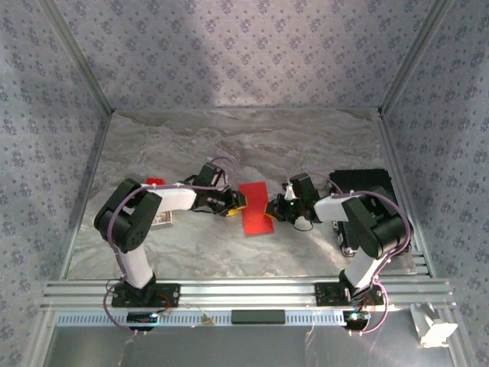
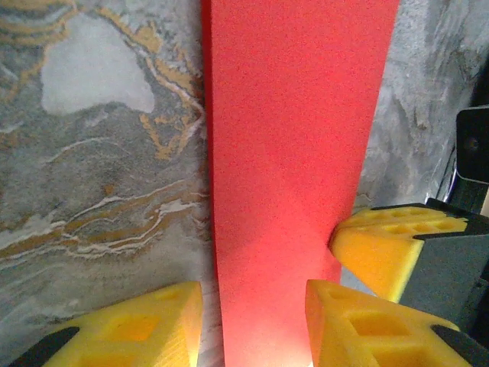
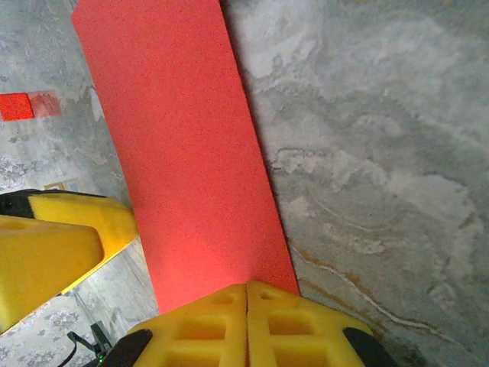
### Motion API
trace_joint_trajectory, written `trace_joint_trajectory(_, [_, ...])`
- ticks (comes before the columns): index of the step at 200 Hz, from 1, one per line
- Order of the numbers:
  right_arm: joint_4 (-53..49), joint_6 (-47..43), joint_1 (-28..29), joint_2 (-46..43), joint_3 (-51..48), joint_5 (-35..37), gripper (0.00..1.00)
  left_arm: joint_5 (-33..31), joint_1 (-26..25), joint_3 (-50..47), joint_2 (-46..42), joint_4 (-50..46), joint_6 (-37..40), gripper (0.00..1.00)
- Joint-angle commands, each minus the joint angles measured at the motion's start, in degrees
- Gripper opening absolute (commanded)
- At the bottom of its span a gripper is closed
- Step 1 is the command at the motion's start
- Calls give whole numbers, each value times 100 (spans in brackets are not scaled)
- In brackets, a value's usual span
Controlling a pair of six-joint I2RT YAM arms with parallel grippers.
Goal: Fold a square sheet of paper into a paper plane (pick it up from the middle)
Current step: Third fold the triangle at the center of the table.
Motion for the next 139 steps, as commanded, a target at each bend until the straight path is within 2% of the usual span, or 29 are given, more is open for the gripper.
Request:
trace_joint_trajectory(1, [-485,66,11,232,-131,234,8,189,36,-34,126,215,-100,39])
trace_joint_trajectory(139, [-438,99,2,210,-118,234,9,304,35,-60,216,483,-228,27])
